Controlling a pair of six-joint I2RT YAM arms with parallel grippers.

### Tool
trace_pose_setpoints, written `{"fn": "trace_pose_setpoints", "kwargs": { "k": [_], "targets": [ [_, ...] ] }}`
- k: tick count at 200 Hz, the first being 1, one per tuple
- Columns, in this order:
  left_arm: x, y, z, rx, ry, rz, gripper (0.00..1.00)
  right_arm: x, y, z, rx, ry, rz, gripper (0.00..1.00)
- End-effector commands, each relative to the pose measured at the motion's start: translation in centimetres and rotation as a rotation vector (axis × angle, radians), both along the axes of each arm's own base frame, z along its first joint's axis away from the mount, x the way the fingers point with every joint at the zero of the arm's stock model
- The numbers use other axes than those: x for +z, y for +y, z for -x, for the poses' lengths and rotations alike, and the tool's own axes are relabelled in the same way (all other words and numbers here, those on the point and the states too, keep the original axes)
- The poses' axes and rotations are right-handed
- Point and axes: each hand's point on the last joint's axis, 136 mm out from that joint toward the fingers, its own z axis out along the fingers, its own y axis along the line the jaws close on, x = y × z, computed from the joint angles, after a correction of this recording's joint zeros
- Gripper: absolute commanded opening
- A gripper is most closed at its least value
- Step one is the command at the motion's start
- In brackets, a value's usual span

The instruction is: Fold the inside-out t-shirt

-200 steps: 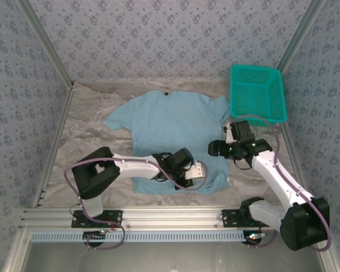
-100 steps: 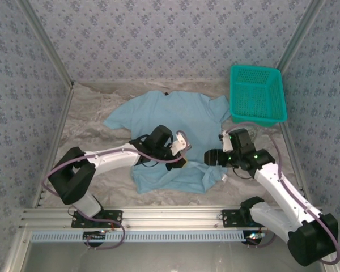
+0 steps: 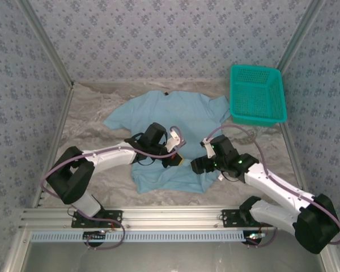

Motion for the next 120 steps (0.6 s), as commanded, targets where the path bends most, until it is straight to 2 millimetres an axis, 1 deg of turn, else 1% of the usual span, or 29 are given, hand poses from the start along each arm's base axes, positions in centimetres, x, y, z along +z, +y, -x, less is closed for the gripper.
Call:
{"fn": "trace_pose_setpoints", "kwargs": {
  "k": [1,15,21,30,41,49,61,83,95,106,120],
  "targets": [
    [1.9,0.2,-0.2,0.004,-0.025,0.052,0.0,0.3,2.0,-0.8,0.105,-0.078,-0.035,0.84],
    [1.7,0.3,-0.2,0.009,-0.022,0.052,0.0,-0.7,2.4,-0.7,0.116,-0.065,-0.046,0.8],
    [1.7,0.3,-0.1,0.004,-0.018,0.056,0.0,-0.8,2.5,-1.0,0.112,-0.076,-0.048,0.79],
    [1.5,0.3,0.1,-0.004,-0.013,0.058,0.0,-0.8,2.7,-1.5,0.106,-0.088,-0.054,0.73],
    [1.3,0.3,0.1,-0.008,-0.014,0.053,0.0,-0.8,3.2,-1.9,0.114,-0.096,-0.064,0.62],
    [0.9,0.4,0.1,-0.008,-0.017,0.041,0.0,-1.0,3.4,-2.0,0.118,-0.098,-0.068,0.5],
    [0.4,0.4,0.0,-0.011,-0.021,0.027,0.0,-1.3,3.6,-1.8,0.13,-0.083,-0.071,0.37],
    [-0.6,0.5,-0.2,-0.018,-0.039,0.001,0.0,-1.4,3.7,-1.7,0.141,-0.076,-0.074,0.15],
    [-1.0,0.4,-0.3,-0.021,-0.04,-0.005,0.04,-1.3,3.6,-1.7,0.138,-0.076,-0.075,0.05],
    [-1.3,0.3,-0.4,-0.03,-0.045,-0.01,0.1,-1.3,3.6,-1.6,0.14,-0.074,-0.076,0.0],
    [-1.9,0.2,-0.5,-0.043,-0.048,-0.019,0.15,-1.2,3.5,-1.5,0.139,-0.075,-0.077,0.0]
  ]
}}
